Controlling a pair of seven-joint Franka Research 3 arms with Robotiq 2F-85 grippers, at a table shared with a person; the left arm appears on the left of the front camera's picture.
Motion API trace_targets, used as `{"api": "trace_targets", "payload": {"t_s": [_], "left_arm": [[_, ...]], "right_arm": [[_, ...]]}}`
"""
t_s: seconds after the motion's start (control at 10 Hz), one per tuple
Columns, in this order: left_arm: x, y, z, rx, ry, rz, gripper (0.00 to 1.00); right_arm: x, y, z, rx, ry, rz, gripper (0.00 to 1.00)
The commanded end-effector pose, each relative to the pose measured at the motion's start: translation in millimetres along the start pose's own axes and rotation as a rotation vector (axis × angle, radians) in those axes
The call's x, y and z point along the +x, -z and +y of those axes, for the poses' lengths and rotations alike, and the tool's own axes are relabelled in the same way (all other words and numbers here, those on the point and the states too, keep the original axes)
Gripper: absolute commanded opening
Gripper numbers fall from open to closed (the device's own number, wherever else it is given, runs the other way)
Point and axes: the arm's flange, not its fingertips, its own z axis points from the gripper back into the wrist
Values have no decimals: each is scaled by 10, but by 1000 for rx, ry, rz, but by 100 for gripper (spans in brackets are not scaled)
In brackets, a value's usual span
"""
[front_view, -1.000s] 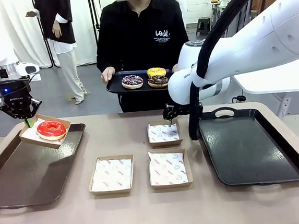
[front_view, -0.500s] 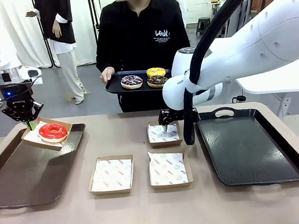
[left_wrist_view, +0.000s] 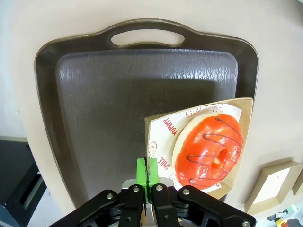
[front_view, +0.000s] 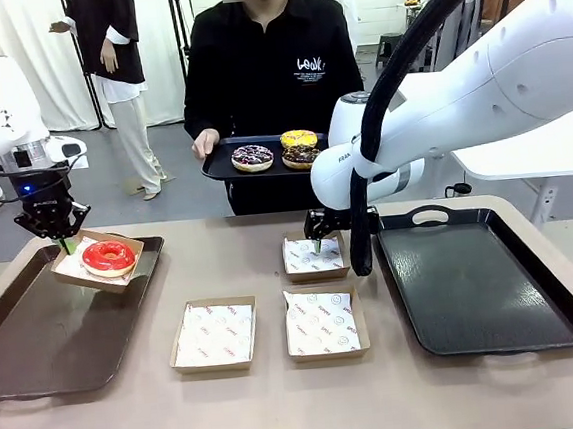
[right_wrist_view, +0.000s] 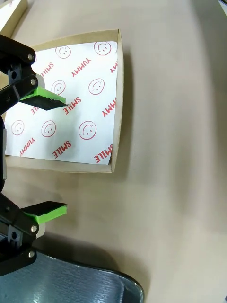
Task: Individually package the donuts and arrange them on the tray.
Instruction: Place the picked Paper togo box on the Handle tray while simultaneously picking up another Paper togo box from the table with the other hand.
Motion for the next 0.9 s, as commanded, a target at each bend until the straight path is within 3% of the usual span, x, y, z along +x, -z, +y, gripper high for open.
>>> {"api": "trace_targets", "payload": {"t_s": [0.0, 0.8], "left_arm": [[112, 15, 14, -36, 15, -7, 1], [326, 257, -7, -12, -11, -10, 1]], "right_arm": [[56, 41, 52, -29, 23, -1, 100], [48, 42, 67, -32, 22, -5, 100]]}}
